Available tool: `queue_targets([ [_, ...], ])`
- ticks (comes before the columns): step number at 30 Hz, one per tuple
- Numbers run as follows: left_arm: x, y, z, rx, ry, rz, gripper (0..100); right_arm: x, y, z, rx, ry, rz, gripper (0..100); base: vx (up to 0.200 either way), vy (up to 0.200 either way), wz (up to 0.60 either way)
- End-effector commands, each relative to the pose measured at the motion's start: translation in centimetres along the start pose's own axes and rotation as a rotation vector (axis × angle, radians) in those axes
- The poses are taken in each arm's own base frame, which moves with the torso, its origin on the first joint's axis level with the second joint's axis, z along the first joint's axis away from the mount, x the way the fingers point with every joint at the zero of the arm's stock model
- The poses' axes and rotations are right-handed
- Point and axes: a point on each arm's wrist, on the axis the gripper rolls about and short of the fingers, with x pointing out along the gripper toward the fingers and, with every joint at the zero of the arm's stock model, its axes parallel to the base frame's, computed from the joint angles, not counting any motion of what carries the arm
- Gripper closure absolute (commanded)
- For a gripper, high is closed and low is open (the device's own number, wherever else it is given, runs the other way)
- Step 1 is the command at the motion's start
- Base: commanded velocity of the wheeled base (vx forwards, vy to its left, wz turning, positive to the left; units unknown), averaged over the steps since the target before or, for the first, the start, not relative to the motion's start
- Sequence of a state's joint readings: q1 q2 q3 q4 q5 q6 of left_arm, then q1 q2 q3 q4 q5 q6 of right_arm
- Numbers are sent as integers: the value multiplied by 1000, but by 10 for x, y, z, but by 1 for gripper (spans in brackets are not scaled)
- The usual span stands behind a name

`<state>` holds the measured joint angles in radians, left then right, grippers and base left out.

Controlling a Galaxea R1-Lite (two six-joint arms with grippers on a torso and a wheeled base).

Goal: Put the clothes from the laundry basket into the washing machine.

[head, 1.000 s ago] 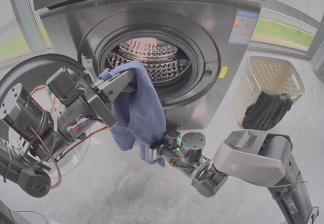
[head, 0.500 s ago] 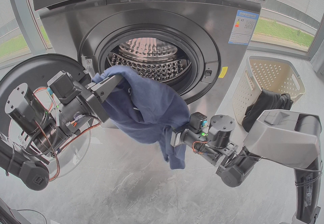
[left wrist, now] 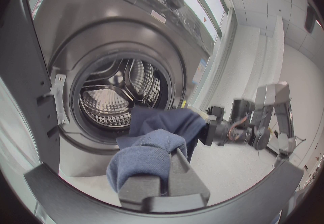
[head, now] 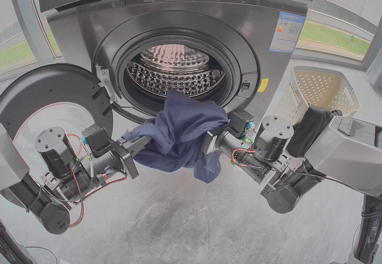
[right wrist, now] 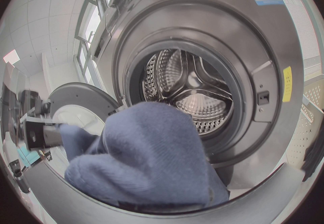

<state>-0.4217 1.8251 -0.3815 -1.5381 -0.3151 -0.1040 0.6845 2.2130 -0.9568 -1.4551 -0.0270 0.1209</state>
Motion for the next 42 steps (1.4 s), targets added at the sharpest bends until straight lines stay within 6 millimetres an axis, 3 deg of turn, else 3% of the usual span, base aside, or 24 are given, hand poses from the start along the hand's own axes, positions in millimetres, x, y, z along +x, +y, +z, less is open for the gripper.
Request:
queue_targets([
  [1, -2, 2, -38, 3, 145, -13, 100, 4, 15, 20, 10, -64, 32, 100, 0, 0, 0],
  [4, -2, 2, -48, 29, 183, -32, 100, 4, 22, 21, 16, -70, 50, 100, 0, 0, 0],
  [10, 0, 6, -47, 37, 176, -22, 100, 3, 26, 20, 18, -66, 58, 100, 0, 0, 0],
  [11, 0, 7, -47, 38, 177, -19, 0, 3, 26, 20, 16, -67, 58, 100, 0, 0, 0],
  [17, -5, 3, -54, 28, 213, -48, 0, 5, 19, 22, 12, -74, 42, 100, 0, 0, 0],
  [24, -25, -6, -76, 63, 335, -140, 0, 8, 18, 24, 11, -90, 40, 100, 0, 0, 0],
  [42, -61, -19, -100, 97, 499, -260, 0, 10, 13, 26, 7, -93, 27, 100, 0, 0, 0],
])
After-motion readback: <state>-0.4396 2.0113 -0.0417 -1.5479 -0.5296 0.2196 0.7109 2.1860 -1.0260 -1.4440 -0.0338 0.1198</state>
